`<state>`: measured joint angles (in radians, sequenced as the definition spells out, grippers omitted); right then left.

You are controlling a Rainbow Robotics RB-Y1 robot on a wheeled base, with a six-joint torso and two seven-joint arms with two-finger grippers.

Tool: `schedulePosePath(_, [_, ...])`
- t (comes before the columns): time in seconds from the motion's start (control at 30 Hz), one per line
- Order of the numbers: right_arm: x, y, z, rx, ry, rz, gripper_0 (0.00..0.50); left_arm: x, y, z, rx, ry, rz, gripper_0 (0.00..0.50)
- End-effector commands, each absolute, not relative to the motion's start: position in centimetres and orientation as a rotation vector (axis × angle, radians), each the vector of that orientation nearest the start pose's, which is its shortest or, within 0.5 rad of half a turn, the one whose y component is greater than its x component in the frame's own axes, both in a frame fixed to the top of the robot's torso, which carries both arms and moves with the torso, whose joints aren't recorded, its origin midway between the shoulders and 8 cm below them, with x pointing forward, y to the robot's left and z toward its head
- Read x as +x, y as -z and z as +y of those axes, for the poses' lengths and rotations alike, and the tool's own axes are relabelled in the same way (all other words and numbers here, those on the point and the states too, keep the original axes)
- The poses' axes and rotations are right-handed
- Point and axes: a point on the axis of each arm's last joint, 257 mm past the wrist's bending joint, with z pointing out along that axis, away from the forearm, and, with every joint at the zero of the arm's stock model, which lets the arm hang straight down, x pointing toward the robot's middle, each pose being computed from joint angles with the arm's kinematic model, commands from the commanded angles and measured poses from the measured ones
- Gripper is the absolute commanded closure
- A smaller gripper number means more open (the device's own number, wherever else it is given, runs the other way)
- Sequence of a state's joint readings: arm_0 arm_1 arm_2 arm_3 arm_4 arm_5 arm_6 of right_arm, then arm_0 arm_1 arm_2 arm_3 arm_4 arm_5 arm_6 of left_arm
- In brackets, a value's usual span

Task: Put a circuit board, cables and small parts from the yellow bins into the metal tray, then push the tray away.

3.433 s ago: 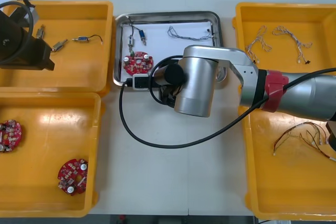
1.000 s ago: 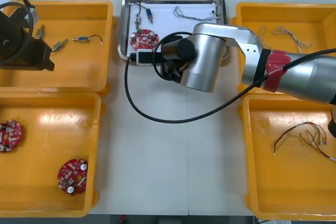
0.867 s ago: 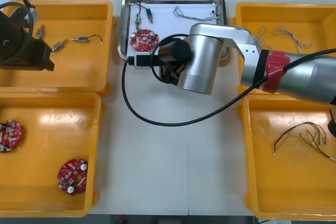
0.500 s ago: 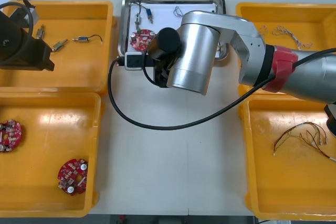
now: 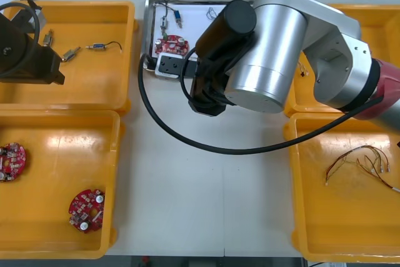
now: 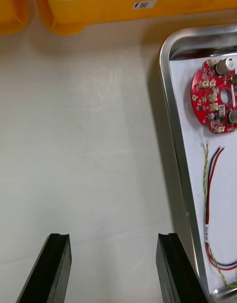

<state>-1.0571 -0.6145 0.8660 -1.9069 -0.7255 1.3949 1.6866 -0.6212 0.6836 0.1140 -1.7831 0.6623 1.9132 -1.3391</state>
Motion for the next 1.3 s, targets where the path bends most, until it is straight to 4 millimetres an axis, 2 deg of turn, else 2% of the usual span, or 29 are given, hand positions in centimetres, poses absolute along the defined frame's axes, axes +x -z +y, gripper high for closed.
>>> schedulePosePath(0.03, [46.9,12.4,-2.0,-1.541,0.162,1.882,0.000,48.3,10.7,35.8,0.134,-0.109,2.615,0.000])
schedulePosePath(0.27, [44.8,12.4,-6.5,-1.444,0.031,2.073,0.000,48.3,10.7,35.8,0.134,-0.109,2.615,0.000])
schedulePosePath(0.5, [43.1,11.8,-11.4,-1.290,-0.012,2.242,0.000,48.3,10.7,35.8,0.134,-0.109,2.615,0.000])
schedulePosePath(0.73, [41.5,12.0,-16.9,-1.015,-0.014,2.431,0.000,48.3,10.7,35.8,0.134,-0.109,2.615,0.000])
schedulePosePath(0.97, [39.9,12.4,-22.8,-0.644,-0.011,2.588,0.000,48.3,10.7,35.8,0.134,-0.109,2.615,0.000])
schedulePosePath(1.13, [40.2,11.9,-24.9,-0.434,0.005,2.586,0.000,48.3,10.7,35.8,0.134,-0.109,2.615,0.000])
schedulePosePath(1.3, [39.6,12.7,-26.7,-0.260,0.013,2.609,0.000,48.3,10.7,35.8,0.134,-0.109,2.615,0.000])
